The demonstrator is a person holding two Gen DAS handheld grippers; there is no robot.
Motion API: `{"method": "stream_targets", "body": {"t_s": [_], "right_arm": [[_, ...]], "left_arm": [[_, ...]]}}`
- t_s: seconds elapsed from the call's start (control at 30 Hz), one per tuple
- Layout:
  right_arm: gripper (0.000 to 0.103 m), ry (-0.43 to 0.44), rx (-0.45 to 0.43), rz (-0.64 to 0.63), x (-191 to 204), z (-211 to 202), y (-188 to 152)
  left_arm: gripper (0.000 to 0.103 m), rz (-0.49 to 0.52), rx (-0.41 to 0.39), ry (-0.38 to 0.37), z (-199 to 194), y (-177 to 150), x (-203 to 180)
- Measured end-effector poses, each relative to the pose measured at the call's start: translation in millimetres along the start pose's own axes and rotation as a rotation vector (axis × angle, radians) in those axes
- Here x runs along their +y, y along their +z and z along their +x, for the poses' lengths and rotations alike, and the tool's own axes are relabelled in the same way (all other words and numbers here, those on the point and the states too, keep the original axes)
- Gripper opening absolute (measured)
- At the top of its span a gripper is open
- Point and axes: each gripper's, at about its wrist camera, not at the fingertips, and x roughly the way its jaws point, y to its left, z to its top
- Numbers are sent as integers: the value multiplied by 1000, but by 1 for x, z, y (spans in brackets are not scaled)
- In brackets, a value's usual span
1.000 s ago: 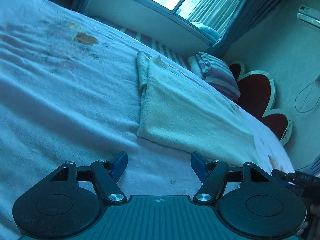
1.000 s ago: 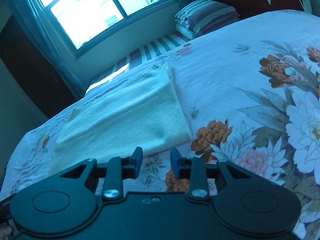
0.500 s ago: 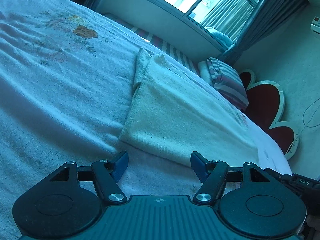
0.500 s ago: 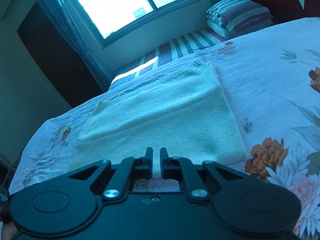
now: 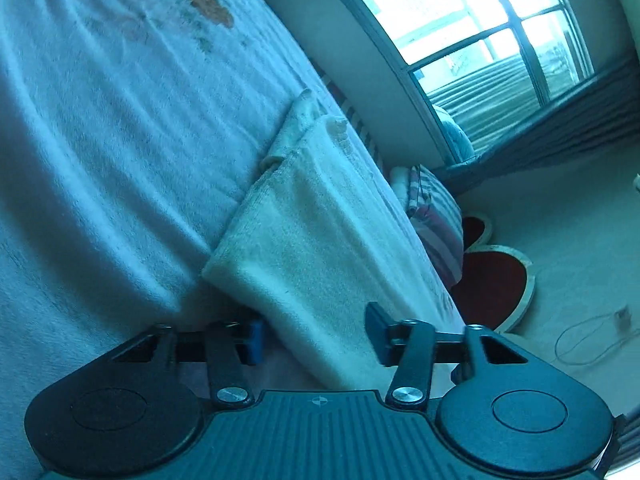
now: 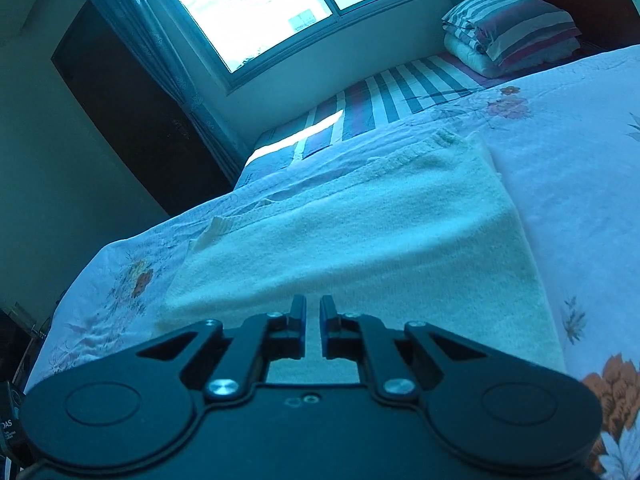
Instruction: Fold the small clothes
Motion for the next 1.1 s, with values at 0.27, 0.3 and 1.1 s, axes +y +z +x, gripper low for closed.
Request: {"method": "stream_targets", "body": {"t_s": [0.27, 0.3, 1.1], "right_arm": [[9, 42, 27, -28, 6, 43, 22], [9, 43, 32, -35, 6, 45, 22], [9, 61, 54, -12, 6, 64, 18]], "left_arm": [[35, 94, -77, 119, 21, -10, -29], [35, 99, -81, 129, 22, -11, -32], [6, 35, -159, 60, 12, 5, -6]]}}
